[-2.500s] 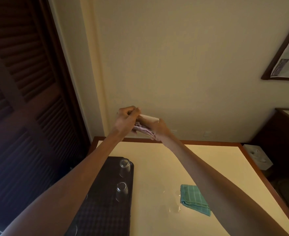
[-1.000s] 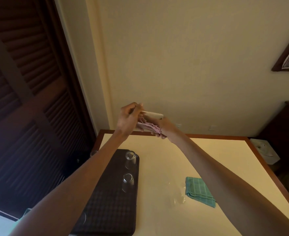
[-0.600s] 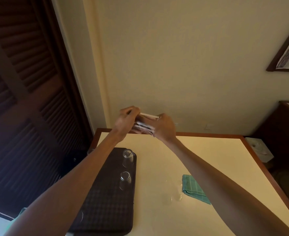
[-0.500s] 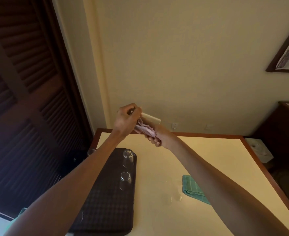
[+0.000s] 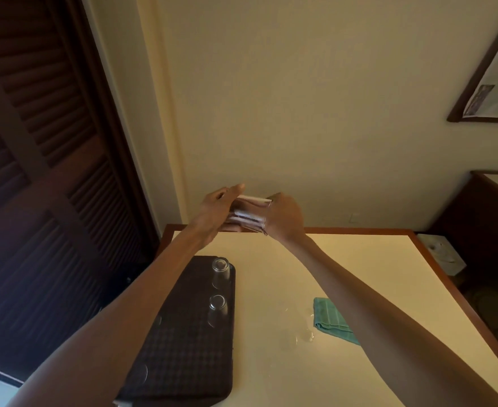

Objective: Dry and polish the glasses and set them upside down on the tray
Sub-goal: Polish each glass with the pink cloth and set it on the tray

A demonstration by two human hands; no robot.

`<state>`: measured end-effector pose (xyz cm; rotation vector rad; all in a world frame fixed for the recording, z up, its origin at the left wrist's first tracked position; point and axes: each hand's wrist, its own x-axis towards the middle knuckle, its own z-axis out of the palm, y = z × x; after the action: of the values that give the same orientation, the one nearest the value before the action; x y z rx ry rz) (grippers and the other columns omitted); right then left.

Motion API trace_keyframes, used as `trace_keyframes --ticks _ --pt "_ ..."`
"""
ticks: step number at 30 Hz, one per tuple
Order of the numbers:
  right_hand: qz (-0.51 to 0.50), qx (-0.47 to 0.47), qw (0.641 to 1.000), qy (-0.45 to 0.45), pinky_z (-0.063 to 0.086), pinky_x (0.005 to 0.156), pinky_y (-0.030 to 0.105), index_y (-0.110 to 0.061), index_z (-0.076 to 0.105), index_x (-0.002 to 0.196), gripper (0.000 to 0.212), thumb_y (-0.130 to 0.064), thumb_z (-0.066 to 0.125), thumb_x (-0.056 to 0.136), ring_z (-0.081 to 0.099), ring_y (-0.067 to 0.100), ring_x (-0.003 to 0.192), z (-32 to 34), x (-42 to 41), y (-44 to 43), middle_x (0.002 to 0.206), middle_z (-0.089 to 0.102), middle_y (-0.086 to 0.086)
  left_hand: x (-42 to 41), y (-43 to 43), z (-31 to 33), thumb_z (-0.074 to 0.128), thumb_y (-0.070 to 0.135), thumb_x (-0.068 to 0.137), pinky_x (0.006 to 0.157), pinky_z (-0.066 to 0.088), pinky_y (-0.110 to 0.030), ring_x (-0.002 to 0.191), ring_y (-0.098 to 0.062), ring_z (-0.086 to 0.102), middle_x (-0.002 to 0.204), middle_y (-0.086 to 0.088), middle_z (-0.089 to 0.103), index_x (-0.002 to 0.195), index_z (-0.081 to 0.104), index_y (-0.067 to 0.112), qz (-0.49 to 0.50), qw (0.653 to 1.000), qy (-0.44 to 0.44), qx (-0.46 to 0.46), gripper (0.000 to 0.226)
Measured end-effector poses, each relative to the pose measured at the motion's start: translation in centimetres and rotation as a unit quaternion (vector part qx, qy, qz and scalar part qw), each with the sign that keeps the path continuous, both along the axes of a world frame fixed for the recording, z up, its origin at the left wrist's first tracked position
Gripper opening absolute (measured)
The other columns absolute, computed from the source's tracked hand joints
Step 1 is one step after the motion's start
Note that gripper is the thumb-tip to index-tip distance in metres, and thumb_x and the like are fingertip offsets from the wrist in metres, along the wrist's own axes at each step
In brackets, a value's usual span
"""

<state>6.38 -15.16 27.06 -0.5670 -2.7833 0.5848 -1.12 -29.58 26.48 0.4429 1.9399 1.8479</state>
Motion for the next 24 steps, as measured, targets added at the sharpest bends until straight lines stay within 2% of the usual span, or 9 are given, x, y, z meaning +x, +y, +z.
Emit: trace_keyframes --ticks 2,4,5,9,13,17,19,21,24 --pt "0.021 -0.227 0.971 -0.068 0.044 0.056 0.027 -0.002 0.066 0.118 0.026 -0.017 0.061 0.096 0.067 0.026 0.078 -0.7 0.1 -0.5 0.096 0.068 0.013 0.5 -0.2 0.0 0.063 0.046 0.099 0.062 0.06 -0.033 0.072 -0.021 0.074 0.09 -0.013 0.068 0.098 0.061 0.008 0.021 0.998 0.055 0.01 0.038" --pt "-0.02 -0.415 0.904 -0.107 0.031 0.039 0.018 -0.005 0.072 0.093 0.041 -0.037 0.047 0.103 0.048 0.009 0.039 -0.8 0.6 -1.1 0.059 0.064 0.001 1.2 -0.6 -0.2 0.068 0.043 0.096 0.062 0.061 -0.036 0.072 -0.022 0.073 0.085 -0.01 0.069 0.098 0.063 0.014 0.03 0.996 0.08 0.026 0.029" --pt "-0.029 -0.448 0.885 -0.126 0.028 0.035 0.016 -0.007 0.071 0.084 0.049 -0.043 0.044 0.103 0.04 0.005 0.032 -0.9 0.8 -1.1 0.05 0.06 -0.003 1.6 -0.9 -0.4 0.07 0.041 0.096 0.062 0.061 -0.035 0.072 -0.022 0.073 0.083 -0.007 0.071 0.103 0.063 0.016 0.033 0.995 0.084 0.032 0.027" --pt "0.036 -0.427 0.894 -0.13 0.039 0.04 0.018 -0.006 0.073 0.093 0.048 -0.044 0.047 0.102 0.051 0.01 0.041 -2.1 2.3 -0.6 0.064 0.071 0.001 2.5 -2.2 -1.6 0.07 0.04 0.095 0.062 0.062 -0.032 0.075 -0.023 0.076 0.084 -0.007 0.077 0.119 0.054 0.013 0.043 0.996 0.062 0.045 0.04" --pt "0.116 -0.411 0.902 -0.062 0.055 0.054 0.028 -0.008 0.074 0.096 0.041 -0.043 0.053 0.1 0.071 0.023 0.059 -4.4 3.5 -0.2 0.077 0.076 0.01 2.5 -4.3 -3.3 0.06 0.051 0.098 0.064 0.06 -0.027 0.085 -0.022 0.077 0.094 -0.007 0.078 0.115 0.061 0.011 0.071 0.996 0.044 0.031 0.043" --pt "0.146 -0.369 0.916 -0.06 0.053 0.057 0.026 -0.012 0.074 0.089 0.035 -0.045 0.061 0.095 0.071 0.017 0.061 -7.1 4.1 0.1 0.076 0.075 0.006 2.4 -7.1 -6.1 0.06 0.056 0.097 0.065 0.055 -0.031 0.081 -0.021 0.072 0.089 -0.002 0.076 0.115 0.064 0.015 0.126 0.987 -0.093 0.044 0.045" --pt "0.141 -0.41 0.898 -0.071 0.053 0.056 0.025 -0.01 0.072 0.095 0.034 -0.043 0.062 0.094 0.071 0.02 0.064 -8.9 4.5 0.2 0.078 0.073 0.007 2.8 -9.0 -7.9 0.065 0.054 0.095 0.065 0.053 -0.031 0.081 -0.021 0.069 0.096 -0.008 0.074 0.118 0.066 0.012 0.137 0.979 -0.143 0.054 0.048" --pt "0.132 -0.46 0.874 -0.078 0.053 0.05 0.027 -0.008 0.07 0.101 0.032 -0.036 0.058 0.098 0.068 0.023 0.059 -11.1 4.8 0.3 0.078 0.071 0.013 3.6 -10.8 -9.5 0.066 0.045 0.09 0.069 0.051 -0.032 0.079 -0.022 0.067 0.095 -0.01 0.071 0.108 0.068 0.012 0.137 0.974 -0.168 0.066 0.038" --pt "0.091 -0.514 0.847 -0.097 0.053 0.045 0.029 -0.005 0.067 0.106 0.027 -0.028 0.052 0.102 0.065 0.025 0.052 -14.2 4.9 -0.1 0.077 0.069 0.017 5.0 -13.1 -11.8 0.063 0.039 0.085 0.071 0.052 -0.034 0.084 -0.025 0.065 0.092 -0.01 0.068 0.102 0.068 0.013 0.131 0.98 -0.149 0.028 0.031"
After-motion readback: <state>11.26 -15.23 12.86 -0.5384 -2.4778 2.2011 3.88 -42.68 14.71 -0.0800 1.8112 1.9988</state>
